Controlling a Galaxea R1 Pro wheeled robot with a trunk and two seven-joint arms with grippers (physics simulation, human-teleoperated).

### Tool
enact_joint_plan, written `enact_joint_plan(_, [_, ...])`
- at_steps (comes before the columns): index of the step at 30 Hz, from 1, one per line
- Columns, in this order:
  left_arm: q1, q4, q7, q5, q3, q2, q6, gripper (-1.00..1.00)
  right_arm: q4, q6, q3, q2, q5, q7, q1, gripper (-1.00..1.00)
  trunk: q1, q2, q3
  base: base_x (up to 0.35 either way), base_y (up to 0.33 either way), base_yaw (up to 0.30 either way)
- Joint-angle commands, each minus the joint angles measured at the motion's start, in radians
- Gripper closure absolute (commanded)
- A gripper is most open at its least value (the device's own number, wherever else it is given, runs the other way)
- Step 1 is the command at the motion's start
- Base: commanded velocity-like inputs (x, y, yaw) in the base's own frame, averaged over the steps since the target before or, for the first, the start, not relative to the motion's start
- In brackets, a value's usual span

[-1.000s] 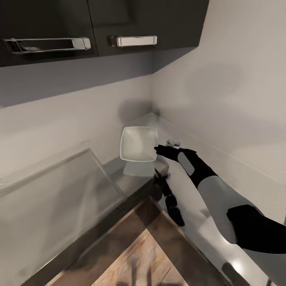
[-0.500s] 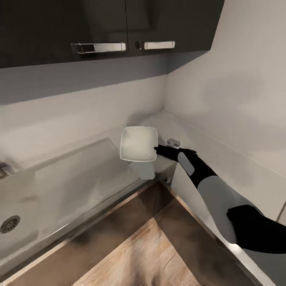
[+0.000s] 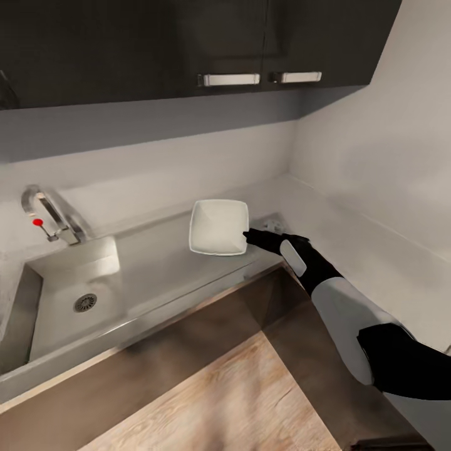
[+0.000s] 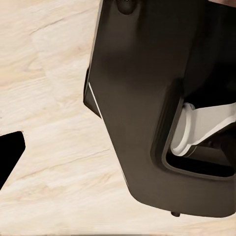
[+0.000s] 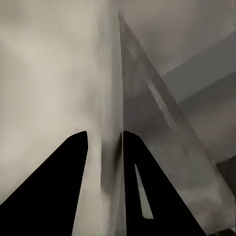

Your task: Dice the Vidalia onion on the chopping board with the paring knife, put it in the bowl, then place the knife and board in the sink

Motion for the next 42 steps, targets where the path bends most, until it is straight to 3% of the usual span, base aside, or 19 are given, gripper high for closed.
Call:
enact_joint_plan(1, [0.0, -0.001, -0.004, 0.006, 0.002, -0.001, 0.0, -1.0, 0.0, 0.003, 0.001, 0.0, -0.005, 0.002, -0.001, 1.0, 0.0, -0.002, 0.0, -0.307, 0.173, 0.223])
enact_joint_plan(9, [0.0, -0.001, -0.004, 0.007, 0.002, -0.001, 0.0, -1.0, 0.001, 0.005, 0.002, 0.001, -0.001, -0.022, -0.001, 1.0, 0.0, -0.002, 0.006, -0.298, 0.18, 0.188])
enact_joint_plan(29, [0.0, 0.012, -0.004, 0.007, 0.004, -0.001, 0.0, -1.0, -0.001, 0.021, 0.005, 0.005, 0.004, -0.063, -0.001, 1.0, 0.0, -0.002, 0.006, -0.257, 0.212, 0.015])
enact_joint_plan(42, [0.0, 0.012, -0.003, 0.007, 0.004, -0.001, 0.0, -1.0, -0.001, 0.022, 0.005, 0.006, 0.004, -0.063, -0.001, 1.0, 0.0, -0.002, 0.006, -0.21, 0.245, 0.266])
